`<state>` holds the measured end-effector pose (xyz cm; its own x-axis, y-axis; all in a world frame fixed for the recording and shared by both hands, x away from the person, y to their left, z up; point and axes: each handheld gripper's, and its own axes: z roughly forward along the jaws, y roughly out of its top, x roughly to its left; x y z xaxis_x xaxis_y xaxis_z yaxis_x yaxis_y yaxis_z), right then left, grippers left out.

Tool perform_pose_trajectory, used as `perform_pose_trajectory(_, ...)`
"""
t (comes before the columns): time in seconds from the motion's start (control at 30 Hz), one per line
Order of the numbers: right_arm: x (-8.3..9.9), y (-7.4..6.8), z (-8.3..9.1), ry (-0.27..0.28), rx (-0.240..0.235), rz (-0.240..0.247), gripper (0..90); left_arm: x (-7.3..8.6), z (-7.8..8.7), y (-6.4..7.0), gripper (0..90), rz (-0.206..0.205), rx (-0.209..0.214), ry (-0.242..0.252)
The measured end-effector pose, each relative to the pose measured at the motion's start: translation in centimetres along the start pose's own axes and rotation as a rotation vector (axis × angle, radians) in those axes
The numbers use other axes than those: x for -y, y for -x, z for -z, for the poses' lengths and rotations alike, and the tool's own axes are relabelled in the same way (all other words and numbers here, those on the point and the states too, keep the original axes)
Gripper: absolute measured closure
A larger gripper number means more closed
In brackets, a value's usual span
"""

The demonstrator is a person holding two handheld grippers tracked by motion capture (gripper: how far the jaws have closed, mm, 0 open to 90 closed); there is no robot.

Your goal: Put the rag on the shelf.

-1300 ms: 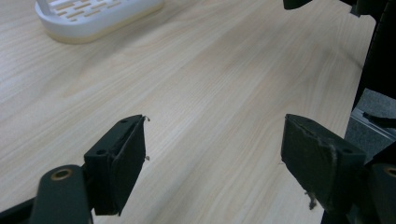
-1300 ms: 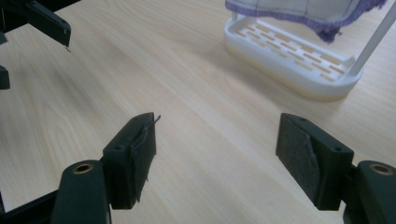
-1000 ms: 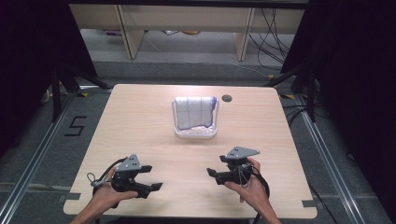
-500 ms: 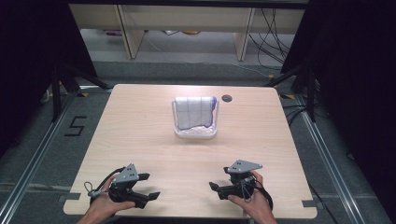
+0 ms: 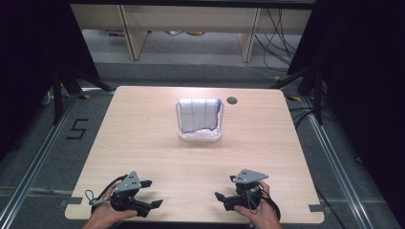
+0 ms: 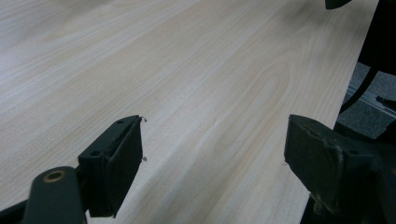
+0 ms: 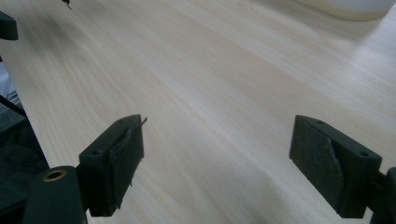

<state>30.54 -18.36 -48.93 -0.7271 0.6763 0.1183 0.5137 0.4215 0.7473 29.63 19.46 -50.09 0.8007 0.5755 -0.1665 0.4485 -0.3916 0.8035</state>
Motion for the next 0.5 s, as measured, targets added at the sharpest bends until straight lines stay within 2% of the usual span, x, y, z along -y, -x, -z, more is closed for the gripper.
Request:
perform_pose_trajectory(0.07,0.01,0.06,0.01,0.0,0.005,0.003,18.8,0.05,0.01,-0.17,18.9,-0.015,-0.006,-0.007)
perform_pose_trajectory(0.1,0.01,0.08,0.01,0.002,0.008,0.005,18.7,0.06,-0.05,-0.13,18.9,-0.004,0.0,-0.004)
perform_pose_trajectory(0.4,-0.03,0.14,0.08,-0.001,0.01,0.001,18.7,0.14,-0.09,-0.27,18.8,0.001,-0.006,-0.003)
perform_pose_trajectory(0.47,-0.02,0.36,-0.01,0.006,0.006,0.015,18.8,0.18,-0.05,-0.41,18.7,0.003,-0.015,-0.011)
perform_pose_trajectory(0.5,-0.03,0.38,0.07,0.004,0.007,0.007,18.7,0.21,-0.06,-0.54,18.6,0.007,-0.026,-0.01)
